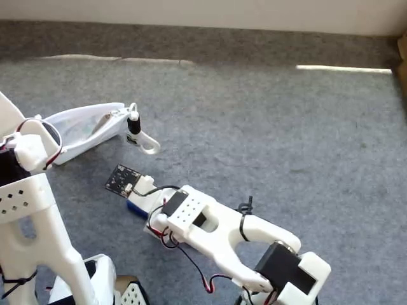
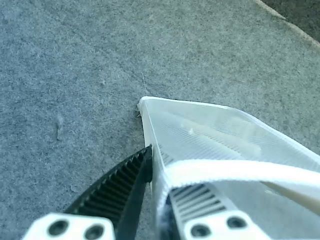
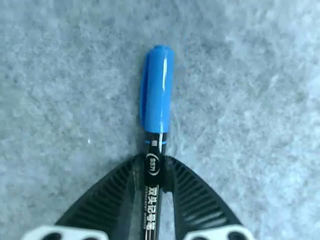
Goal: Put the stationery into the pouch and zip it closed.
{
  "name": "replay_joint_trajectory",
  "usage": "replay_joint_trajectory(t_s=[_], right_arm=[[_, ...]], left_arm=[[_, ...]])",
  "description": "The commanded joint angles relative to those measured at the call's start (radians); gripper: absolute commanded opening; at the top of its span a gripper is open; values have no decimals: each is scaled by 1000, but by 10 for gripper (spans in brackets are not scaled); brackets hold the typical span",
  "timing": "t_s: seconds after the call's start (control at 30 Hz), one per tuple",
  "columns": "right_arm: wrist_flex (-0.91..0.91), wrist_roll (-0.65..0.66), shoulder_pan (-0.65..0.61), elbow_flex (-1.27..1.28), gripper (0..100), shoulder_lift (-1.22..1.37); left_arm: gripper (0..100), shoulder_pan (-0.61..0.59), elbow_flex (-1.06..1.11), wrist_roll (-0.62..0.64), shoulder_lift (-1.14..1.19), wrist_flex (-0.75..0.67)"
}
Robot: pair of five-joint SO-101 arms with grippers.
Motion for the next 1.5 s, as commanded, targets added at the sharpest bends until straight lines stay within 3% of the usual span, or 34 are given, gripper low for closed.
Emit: replay_joint_trajectory(t_s=[0.0, 0.13, 0.23, 0.47, 0.7, 0.87, 1.0, 1.2, 1.47], right_arm=[[122, 25, 35, -31, 5, -8], [213, 147, 39, -33, 7, -8], [213, 146, 36, -53, 23, -2], [213, -2, 35, -81, 159, -2], [200, -6, -2, -113, 159, -1], [48, -6, -1, -101, 159, 1], [50, 0, -2, -77, 156, 15], [50, 2, -2, -79, 0, 101], [159, 2, -4, -87, 5, 111]], left_arm=[[6, 35, 2, -8, -12, -18], [6, 35, 2, -8, -12, -20], [6, 35, 2, -8, -12, -21], [6, 35, 2, -8, -12, -23], [6, 35, 2, -8, -12, -23], [6, 35, 4, -9, -12, -21], [6, 35, 4, -9, -12, -20], [6, 35, 5, -32, -12, -20], [6, 42, 4, -31, -12, -20]])
